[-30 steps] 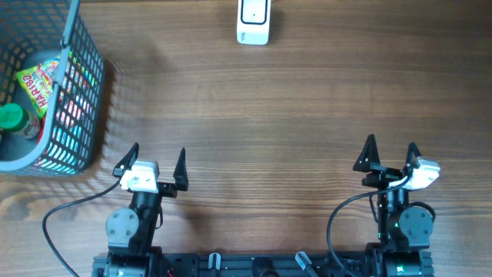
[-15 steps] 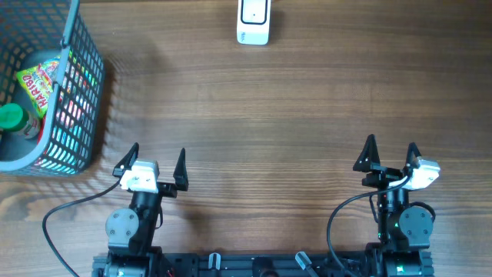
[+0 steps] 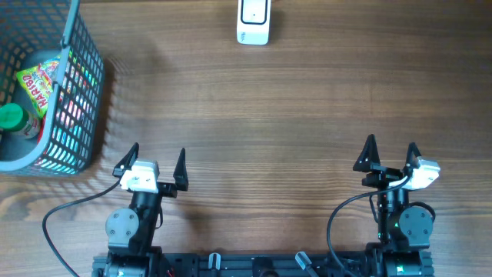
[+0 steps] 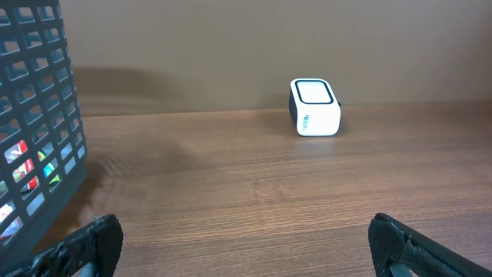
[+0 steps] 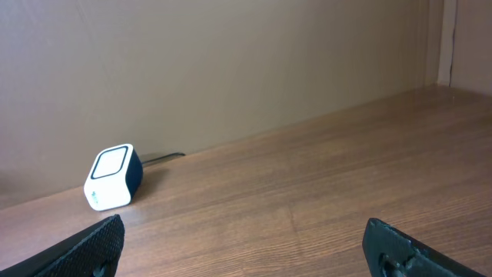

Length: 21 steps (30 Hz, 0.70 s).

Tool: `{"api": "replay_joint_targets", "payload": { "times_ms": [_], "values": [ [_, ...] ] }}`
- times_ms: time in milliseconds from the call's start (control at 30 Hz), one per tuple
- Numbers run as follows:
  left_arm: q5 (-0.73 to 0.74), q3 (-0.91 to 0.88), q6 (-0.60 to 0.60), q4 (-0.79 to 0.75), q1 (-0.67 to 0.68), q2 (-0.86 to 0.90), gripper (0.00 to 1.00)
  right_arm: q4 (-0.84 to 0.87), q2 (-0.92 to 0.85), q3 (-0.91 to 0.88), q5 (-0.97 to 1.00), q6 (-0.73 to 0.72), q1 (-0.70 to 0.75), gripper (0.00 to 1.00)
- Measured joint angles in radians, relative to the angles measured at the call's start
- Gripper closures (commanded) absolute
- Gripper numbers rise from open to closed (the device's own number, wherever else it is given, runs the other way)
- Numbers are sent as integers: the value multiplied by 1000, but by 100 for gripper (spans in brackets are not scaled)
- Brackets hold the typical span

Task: Scan the item barcode
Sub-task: 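Move the left gripper toward the grey basket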

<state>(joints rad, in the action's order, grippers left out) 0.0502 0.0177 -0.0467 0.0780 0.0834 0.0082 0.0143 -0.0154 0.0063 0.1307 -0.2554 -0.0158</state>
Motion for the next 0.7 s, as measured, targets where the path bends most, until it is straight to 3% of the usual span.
{"api": "replay_joint_targets", "payload": {
  "times_ms": [167, 467, 567, 700],
  "values": [
    [4, 0, 0, -2, 0, 0, 0, 0, 0, 0, 0, 0, 0, 0],
    [219, 17, 22, -50, 0, 14, 0, 0, 0, 0, 0, 0, 0, 0],
    [245, 141, 80, 12, 0, 79, 0, 0, 0, 0, 0, 0, 0, 0],
    [259, 424, 121, 220, 0, 251, 0, 0, 0, 0, 0, 0, 0, 0]
  ]
}}
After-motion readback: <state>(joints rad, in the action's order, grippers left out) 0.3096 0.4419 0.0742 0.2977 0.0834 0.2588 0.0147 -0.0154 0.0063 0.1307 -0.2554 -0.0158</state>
